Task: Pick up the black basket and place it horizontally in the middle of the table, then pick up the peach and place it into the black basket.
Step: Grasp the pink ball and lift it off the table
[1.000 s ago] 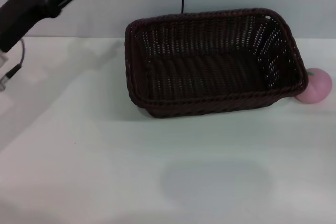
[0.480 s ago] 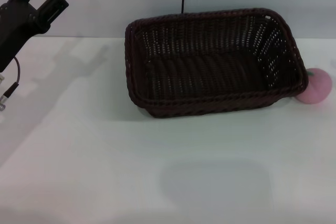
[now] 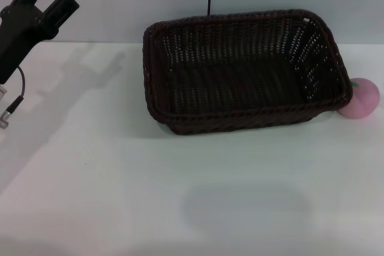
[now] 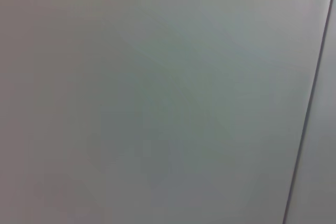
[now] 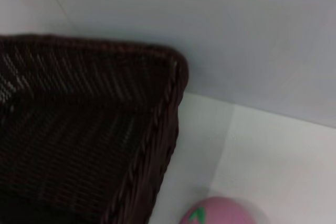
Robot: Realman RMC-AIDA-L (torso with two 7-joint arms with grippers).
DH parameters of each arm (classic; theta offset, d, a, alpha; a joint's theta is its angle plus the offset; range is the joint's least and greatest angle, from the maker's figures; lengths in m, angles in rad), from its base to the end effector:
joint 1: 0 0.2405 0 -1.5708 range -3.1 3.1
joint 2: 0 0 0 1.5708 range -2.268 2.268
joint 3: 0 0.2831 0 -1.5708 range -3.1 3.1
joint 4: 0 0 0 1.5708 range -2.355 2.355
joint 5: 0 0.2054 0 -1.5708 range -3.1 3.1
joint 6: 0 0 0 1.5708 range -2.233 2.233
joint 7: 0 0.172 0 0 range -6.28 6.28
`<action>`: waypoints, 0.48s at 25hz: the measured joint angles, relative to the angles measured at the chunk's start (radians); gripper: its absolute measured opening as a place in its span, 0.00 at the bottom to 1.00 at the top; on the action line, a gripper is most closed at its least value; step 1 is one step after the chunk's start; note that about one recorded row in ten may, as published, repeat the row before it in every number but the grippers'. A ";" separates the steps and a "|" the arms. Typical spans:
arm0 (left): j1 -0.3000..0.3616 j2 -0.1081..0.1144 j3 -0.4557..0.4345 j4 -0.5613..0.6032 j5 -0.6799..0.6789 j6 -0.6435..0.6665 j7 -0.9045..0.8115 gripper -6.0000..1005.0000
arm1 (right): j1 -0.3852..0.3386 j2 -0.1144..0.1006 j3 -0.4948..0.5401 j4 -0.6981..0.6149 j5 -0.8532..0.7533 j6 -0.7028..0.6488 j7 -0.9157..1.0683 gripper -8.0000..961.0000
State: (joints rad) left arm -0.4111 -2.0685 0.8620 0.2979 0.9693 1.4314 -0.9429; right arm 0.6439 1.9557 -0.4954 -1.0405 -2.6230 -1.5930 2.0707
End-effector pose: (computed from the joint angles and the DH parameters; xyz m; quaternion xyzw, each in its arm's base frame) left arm -0.2957 0.3607 0.0117 -0.7333 -0.2494 -0.4904 0.3996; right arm 0.3217 0.3937 0.0902 -0.8631 0.4354 -0.0008 0.2558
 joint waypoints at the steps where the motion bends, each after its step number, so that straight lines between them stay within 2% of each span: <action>1: 0.002 -0.001 0.000 -0.005 -0.001 0.001 0.000 0.85 | 0.006 0.005 -0.017 0.003 -0.008 0.011 0.000 0.63; 6: 0.003 -0.001 0.000 -0.027 -0.011 0.008 -0.001 0.85 | 0.028 0.017 -0.135 0.083 -0.020 0.094 0.010 0.63; 12: 0.005 -0.001 0.000 -0.034 -0.019 0.021 -0.003 0.85 | 0.045 0.020 -0.186 0.154 -0.023 0.157 0.012 0.63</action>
State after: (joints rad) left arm -0.4066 -2.0692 0.8620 0.2642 0.9503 1.4522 -0.9454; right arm 0.6891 1.9757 -0.6814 -0.8860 -2.6463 -1.4364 2.0825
